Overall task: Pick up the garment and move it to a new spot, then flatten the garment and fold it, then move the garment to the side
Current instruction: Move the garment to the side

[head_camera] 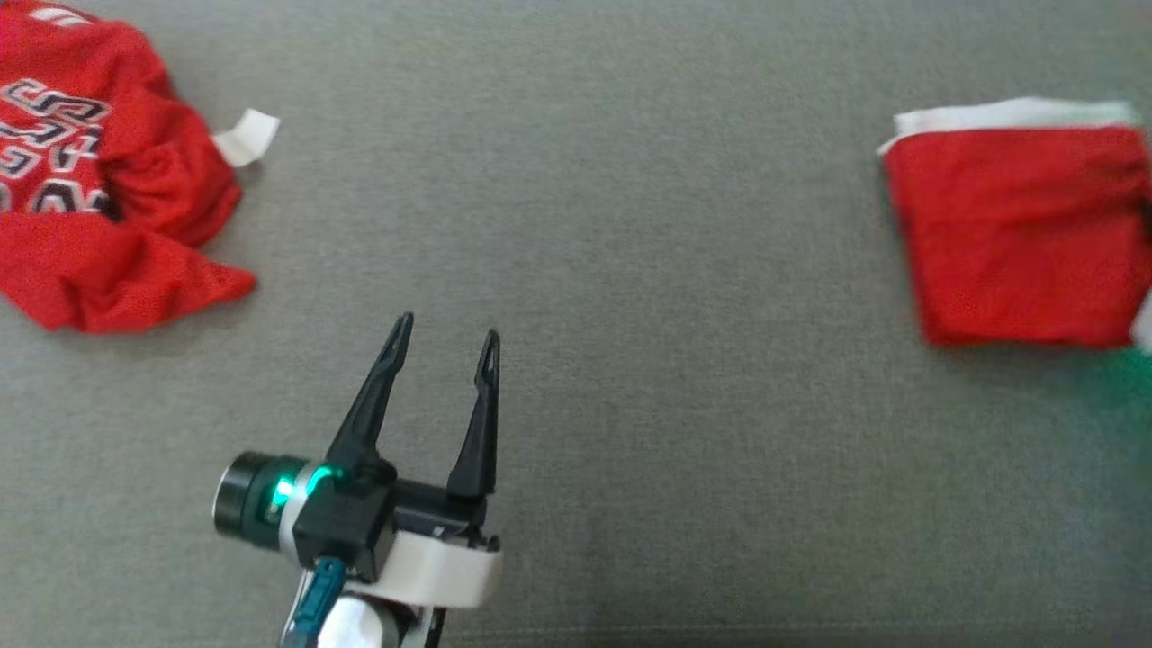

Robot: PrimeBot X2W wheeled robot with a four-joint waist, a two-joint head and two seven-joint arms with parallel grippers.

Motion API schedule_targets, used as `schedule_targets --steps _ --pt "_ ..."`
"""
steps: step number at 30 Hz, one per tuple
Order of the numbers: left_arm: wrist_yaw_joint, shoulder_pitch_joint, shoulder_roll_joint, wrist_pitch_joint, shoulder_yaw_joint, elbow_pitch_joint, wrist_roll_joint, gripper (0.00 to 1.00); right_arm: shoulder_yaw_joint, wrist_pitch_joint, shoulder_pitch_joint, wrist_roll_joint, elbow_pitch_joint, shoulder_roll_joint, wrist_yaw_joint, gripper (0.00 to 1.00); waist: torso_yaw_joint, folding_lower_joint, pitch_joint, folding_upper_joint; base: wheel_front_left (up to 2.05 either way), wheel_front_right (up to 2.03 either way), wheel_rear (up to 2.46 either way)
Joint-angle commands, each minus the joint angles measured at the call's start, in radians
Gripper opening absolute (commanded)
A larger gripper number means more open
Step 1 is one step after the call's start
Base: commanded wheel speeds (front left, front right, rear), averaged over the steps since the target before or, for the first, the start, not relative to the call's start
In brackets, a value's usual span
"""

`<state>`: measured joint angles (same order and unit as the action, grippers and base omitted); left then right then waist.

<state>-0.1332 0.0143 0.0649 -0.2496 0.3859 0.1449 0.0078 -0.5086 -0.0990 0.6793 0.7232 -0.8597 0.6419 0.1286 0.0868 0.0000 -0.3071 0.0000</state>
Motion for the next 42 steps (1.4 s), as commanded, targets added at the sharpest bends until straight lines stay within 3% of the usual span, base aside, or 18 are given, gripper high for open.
schedule_targets --steps 1,7,15,19,20,21,23,27,32,38,42 --pt "-0.002 -0.049 0.009 -0.012 -0.017 0.036 0.009 1.0 -0.01 0.016 0.041 -0.02 0.012 0.069 0.002 0.0 -0.041 0.0 -0.046 0.0 0.0 0.0 0.0" --pt "0.008 -0.111 0.022 -0.012 0.005 0.03 0.012 1.0 -0.007 0.025 0.129 -0.11 -0.01 0.171 0.002 0.0 -0.087 0.0 -0.117 0.0 0.0 0.0 0.0" --pt "0.002 -0.175 0.026 -0.012 0.026 0.036 0.011 1.0 0.049 0.05 0.189 -0.229 -0.039 0.246 0.002 0.0 -0.103 0.0 -0.185 0.0 0.0 0.0 0.0" --pt "-0.002 -0.195 0.032 -0.012 0.033 0.033 0.007 1.0 0.079 0.06 0.197 -0.292 -0.039 0.254 0.002 0.0 -0.102 0.0 -0.2 0.0 0.0 0.0 0.0" --pt "-0.002 -0.199 0.033 -0.012 0.035 0.03 0.005 1.0 0.093 0.073 0.202 -0.321 -0.042 0.256 0.002 0.39 -0.1 0.0 -0.2 0.0 0.0 0.0 0.0" --pt "-0.003 -0.203 0.033 -0.012 0.035 0.025 0.003 1.0 0.108 0.089 0.206 -0.35 -0.045 0.251 0.002 1.0 -0.096 0.0 -0.196 0.0 0.0 0.0 0.0" --pt "-0.005 -0.204 0.034 -0.012 0.033 0.021 0.0 1.0 0.123 0.104 0.207 -0.378 -0.046 0.241 0.002 1.0 -0.094 0.0 -0.189 0.0 0.0 0.0 0.0" --pt "-0.018 -0.187 0.037 -0.012 0.019 0.006 -0.015 1.0 0.196 0.195 0.184 -0.48 -0.022 0.156 0.002 1.0 -0.082 0.0 -0.127 0.0 0.0 0.0 0.0" --pt "-0.046 -0.115 0.048 -0.012 -0.012 -0.016 -0.027 1.0 0.251 0.325 0.061 -0.553 0.083 -0.055 0.002 1.0 -0.082 0.0 -0.005 0.0 0.0 0.0 0.0" --pt "-0.06 0.006 0.034 -0.012 -0.071 -0.027 -0.089 1.0 0.267 0.359 -0.156 -0.605 0.24 -0.287 0.002 1.0 -0.091 0.0 0.158 0.0 0.0 0.0 0.0" --pt "-0.046 0.085 0.022 -0.012 -0.125 -0.042 -0.12 1.0 0.258 0.36 -0.314 -0.614 0.387 -0.391 0.002 1.0 -0.09 0.0 0.251 0.0 0.0 0.0 0.0"
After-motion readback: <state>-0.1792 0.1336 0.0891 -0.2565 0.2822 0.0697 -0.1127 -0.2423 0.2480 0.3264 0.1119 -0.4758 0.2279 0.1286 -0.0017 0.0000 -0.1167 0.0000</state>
